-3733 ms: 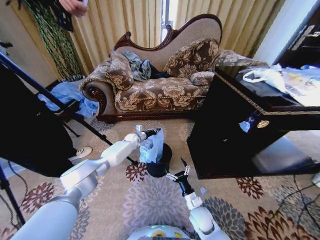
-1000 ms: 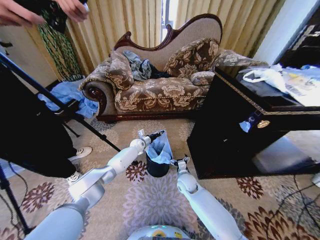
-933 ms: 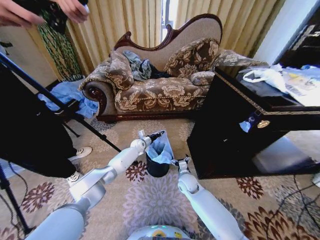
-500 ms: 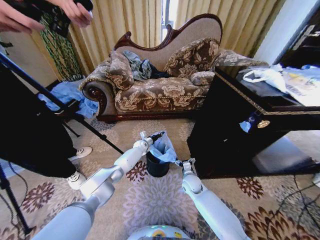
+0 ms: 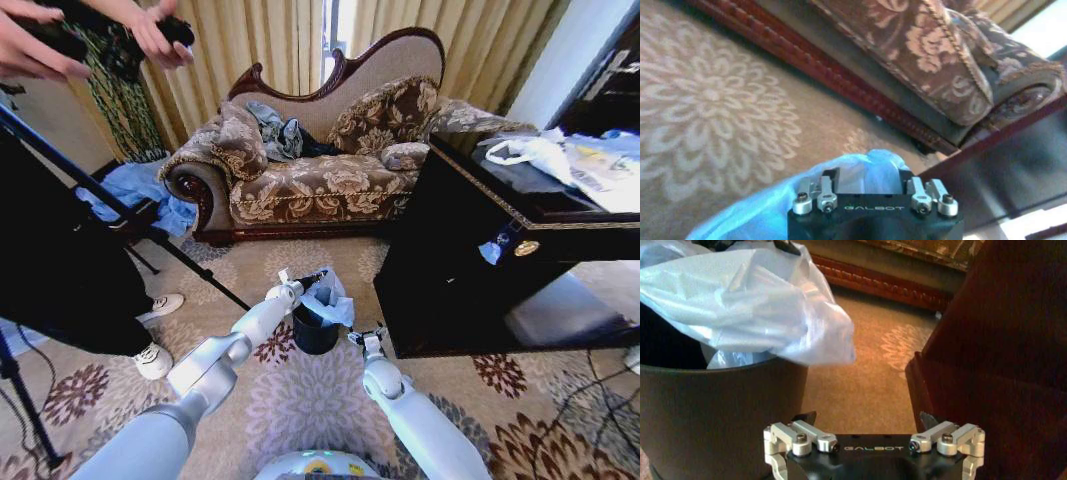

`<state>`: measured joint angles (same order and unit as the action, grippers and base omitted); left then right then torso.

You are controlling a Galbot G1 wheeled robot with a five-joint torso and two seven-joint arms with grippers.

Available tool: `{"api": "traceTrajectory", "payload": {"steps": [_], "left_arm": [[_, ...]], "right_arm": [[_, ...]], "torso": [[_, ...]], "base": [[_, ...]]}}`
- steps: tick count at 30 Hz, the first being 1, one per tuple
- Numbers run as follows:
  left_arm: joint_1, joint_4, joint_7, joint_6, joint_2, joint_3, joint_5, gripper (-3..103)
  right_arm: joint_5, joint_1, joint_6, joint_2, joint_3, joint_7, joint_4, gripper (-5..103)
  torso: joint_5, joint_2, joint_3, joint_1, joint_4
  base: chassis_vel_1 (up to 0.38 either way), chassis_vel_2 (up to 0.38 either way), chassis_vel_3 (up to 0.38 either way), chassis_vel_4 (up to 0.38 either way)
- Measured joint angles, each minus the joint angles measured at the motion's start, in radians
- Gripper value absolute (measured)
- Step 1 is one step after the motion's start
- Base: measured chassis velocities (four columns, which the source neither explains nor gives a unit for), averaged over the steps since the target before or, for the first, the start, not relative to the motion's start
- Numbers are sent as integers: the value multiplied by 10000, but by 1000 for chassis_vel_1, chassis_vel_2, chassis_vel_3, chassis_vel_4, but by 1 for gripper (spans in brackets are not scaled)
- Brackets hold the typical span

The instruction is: Place a garbage bag over the trash bin.

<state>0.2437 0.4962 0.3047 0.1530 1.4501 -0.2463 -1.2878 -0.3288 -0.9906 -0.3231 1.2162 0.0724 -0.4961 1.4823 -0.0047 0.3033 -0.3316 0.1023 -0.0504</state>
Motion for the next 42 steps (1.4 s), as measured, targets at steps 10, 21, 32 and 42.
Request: {"api": "traceTrajectory", "payload": {"steps": [10, 21, 32, 42], "left_arm": [[331, 1915, -1310, 599, -1048, 217, -1329, 94], [350, 2929, -1848, 839, -1624, 664, -2098, 100], [2292, 6911, -1355, 891, -3853, 1093, -699, 96], [4858, 9574, 341, 246, -5833, 2380, 1924, 93]], "right_arm": [[32, -242, 227, -103, -62, 0, 345, 100], [267, -594, 1178, -295, -575, 177, 1135, 100], [-4864, -51, 1019, -1919, -1165, 4190, 2548, 100], [-8779, 3301, -1372, -2106, 937, 4883, 1148, 100]], "torso": [[-3, 0, -2, 2, 2], [-2, -1, -2, 2, -2], [-2, -1, -1, 1, 1], [0, -3, -1, 1, 13]], "base": [[0, 0, 0, 0], [0, 0, 0, 0], [0, 0, 0, 0], [0, 0, 0, 0]]}}
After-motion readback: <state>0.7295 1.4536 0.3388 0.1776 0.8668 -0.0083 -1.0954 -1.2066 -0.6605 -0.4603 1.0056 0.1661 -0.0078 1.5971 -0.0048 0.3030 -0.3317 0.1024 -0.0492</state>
